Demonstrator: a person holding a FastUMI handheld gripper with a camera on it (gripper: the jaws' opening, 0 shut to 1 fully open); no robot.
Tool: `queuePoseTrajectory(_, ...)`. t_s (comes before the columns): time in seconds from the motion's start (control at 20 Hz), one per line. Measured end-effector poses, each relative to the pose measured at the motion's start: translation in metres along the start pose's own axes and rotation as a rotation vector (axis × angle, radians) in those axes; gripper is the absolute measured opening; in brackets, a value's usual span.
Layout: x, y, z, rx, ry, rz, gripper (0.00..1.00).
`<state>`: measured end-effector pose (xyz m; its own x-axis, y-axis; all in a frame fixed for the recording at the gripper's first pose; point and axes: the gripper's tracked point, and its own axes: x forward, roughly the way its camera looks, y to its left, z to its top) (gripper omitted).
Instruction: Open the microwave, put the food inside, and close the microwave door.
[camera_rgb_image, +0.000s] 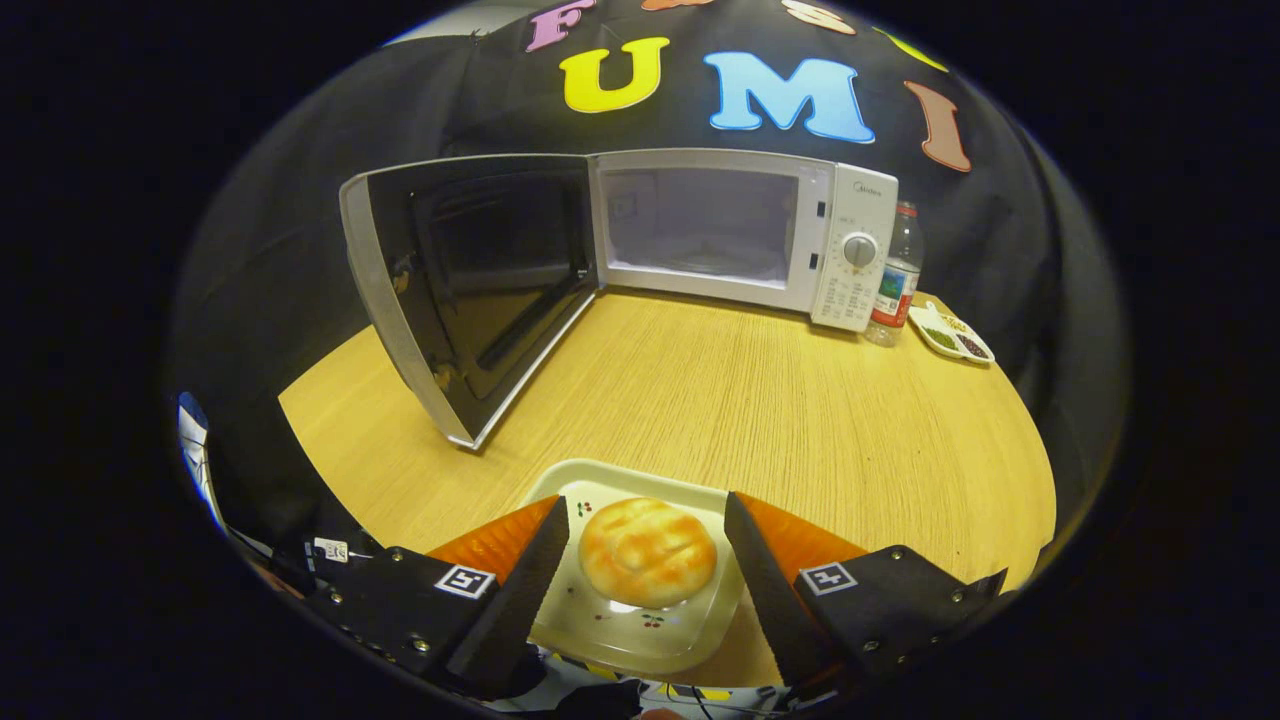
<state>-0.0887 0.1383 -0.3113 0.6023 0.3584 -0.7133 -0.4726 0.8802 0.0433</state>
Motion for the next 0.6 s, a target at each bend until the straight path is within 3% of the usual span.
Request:
queuePoseTrajectory(0.3, 0.009, 0.001, -0.029, 0.019, 0.095, 0.011, 0.95)
queuePoseTrajectory(0.6, 0.015, 0.002, -0.028, 0.002, 0.095, 0.000, 0.94)
